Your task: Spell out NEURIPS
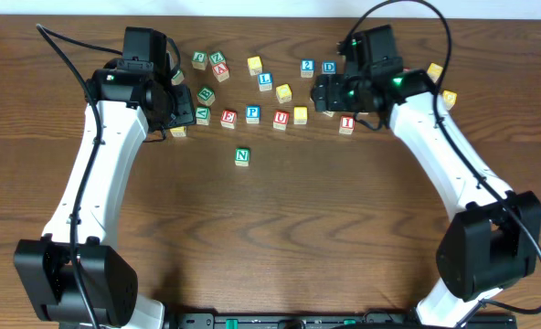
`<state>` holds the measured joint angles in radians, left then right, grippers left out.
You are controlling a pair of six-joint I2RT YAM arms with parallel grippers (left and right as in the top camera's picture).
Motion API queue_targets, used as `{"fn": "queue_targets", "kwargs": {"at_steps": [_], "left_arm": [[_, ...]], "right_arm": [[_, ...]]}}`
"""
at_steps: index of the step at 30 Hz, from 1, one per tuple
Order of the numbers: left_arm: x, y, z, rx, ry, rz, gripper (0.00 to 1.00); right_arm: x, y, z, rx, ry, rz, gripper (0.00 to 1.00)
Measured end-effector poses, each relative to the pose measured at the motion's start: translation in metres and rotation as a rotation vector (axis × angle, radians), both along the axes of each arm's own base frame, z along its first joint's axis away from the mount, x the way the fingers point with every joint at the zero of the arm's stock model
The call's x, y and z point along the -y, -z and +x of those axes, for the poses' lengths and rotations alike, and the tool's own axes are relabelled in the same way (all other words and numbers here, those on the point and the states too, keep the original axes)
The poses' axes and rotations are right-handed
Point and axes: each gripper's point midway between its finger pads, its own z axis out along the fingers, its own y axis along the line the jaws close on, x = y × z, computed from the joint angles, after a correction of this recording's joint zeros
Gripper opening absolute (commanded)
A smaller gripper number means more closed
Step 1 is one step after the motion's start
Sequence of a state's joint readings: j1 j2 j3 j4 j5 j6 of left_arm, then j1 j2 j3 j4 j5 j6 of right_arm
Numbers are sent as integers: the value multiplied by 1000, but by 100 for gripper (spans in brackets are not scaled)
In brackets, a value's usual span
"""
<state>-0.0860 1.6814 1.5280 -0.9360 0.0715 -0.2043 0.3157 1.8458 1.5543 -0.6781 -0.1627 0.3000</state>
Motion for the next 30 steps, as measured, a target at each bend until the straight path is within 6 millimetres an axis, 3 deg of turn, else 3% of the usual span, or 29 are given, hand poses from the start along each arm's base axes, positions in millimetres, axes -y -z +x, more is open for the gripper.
{"fn": "queue_targets", "kwargs": {"at_steps": [7,14,19,23,30], "left_arm": [[0,0,0,0,0,0,55],[1,-2,6,25,-1,-3,55],[10,0,24,78,18,-5,56],[30,25,42,71,58,-6,56],[61,79,65,41,110,-7,56]], "right_arm": [[-23,1,-5,13,-32,-3,83],[-22,1,-4,17,-18,-9,85],[-20,1,-3,17,-9,-12,88],[-11,3,-2,3,11,-17,90],[32,12,-2,-65,93,-42,92]]}}
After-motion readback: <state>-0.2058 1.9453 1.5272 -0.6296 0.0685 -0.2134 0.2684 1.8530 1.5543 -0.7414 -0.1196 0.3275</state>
